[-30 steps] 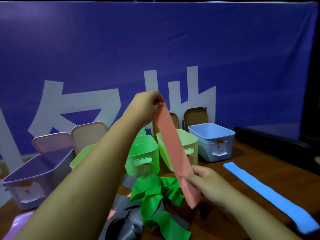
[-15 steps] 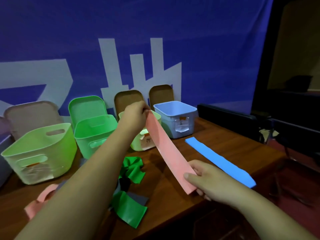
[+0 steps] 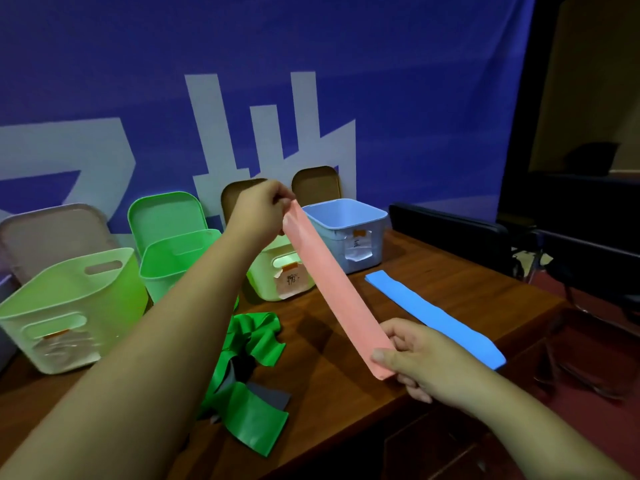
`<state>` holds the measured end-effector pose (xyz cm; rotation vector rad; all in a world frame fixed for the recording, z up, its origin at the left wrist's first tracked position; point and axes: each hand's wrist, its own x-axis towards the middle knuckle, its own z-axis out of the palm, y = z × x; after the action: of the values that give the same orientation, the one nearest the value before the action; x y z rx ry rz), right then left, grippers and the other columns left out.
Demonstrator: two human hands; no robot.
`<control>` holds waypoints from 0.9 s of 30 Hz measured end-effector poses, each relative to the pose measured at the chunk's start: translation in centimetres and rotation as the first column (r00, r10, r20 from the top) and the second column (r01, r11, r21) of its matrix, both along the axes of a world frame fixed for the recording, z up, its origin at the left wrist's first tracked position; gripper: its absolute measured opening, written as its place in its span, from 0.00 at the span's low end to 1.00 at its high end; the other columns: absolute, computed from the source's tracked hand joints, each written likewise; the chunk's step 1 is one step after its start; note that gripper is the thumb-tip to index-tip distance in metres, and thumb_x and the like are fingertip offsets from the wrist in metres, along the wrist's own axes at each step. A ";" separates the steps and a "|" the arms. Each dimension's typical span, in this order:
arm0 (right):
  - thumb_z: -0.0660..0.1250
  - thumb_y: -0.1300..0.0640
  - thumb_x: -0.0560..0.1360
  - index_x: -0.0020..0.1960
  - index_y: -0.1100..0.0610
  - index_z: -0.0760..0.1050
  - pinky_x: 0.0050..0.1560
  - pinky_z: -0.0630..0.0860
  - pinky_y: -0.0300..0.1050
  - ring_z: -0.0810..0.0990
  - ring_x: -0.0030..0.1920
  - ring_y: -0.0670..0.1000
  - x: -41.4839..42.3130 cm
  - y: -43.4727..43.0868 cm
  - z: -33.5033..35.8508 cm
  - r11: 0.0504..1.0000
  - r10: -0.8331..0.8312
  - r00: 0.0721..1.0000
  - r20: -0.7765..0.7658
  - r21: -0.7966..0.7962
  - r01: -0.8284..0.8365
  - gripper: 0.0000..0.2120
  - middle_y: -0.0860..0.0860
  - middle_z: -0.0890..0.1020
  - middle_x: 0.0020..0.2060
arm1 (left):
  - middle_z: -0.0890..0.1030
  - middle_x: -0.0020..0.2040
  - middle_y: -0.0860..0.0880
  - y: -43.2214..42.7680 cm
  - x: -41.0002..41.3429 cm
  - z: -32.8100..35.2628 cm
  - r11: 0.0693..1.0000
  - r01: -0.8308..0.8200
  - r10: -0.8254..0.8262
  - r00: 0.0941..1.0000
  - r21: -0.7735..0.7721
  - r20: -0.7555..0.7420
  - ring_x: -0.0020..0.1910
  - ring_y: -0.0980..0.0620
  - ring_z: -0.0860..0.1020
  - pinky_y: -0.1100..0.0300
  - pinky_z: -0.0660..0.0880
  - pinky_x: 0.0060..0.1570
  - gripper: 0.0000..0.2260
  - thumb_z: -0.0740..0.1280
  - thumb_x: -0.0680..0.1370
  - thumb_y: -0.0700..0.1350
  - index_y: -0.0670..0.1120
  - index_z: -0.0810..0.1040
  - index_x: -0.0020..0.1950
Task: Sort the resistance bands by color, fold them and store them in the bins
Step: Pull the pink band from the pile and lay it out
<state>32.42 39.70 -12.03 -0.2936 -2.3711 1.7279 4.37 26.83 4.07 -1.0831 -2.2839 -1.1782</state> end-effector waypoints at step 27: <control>0.76 0.53 0.79 0.81 0.49 0.70 0.31 0.82 0.49 0.77 0.27 0.47 2.7 -1.7 0.3 0.986 0.017 0.974 0.226 0.157 -0.053 0.32 0.45 0.76 0.28 | 0.81 0.49 0.48 1.6 -0.1 -13.1 0.717 -0.247 0.039 0.948 -0.651 -0.317 0.48 0.46 0.81 0.48 0.84 0.47 0.06 0.67 0.82 0.48 0.53 0.79 0.58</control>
<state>35.11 38.03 -11.68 -0.4441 -2.6732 1.5769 4.25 28.41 -9.07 -1.1688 -2.5510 -0.0472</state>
